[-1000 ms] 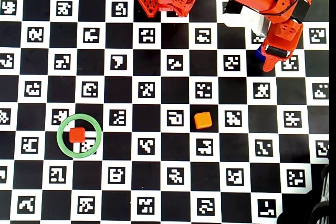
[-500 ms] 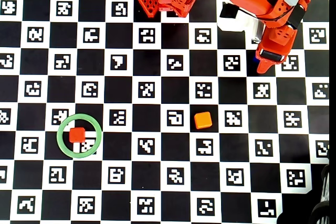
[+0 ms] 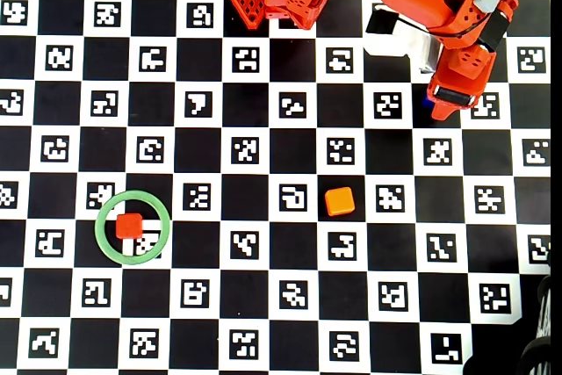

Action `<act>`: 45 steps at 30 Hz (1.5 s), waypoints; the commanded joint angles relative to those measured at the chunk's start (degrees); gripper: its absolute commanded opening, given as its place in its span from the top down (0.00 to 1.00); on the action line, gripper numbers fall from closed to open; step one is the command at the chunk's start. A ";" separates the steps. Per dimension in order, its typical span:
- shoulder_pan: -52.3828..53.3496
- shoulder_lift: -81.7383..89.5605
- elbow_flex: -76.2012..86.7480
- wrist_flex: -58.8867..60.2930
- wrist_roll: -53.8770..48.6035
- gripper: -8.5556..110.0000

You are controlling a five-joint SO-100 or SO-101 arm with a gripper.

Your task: Grab the red cube then put it in the green circle then put the blue cube on top and finally the orange cube on top

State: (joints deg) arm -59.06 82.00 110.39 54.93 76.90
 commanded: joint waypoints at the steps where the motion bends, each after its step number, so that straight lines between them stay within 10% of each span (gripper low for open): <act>1: -1.93 3.78 -4.22 2.90 -1.32 0.85; 27: 21.71 -0.44 -44.30 49.39 -42.71 0.86; 45: 57.74 10.37 -39.38 50.54 -90.26 0.89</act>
State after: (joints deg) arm -8.26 84.64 71.28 99.40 -2.64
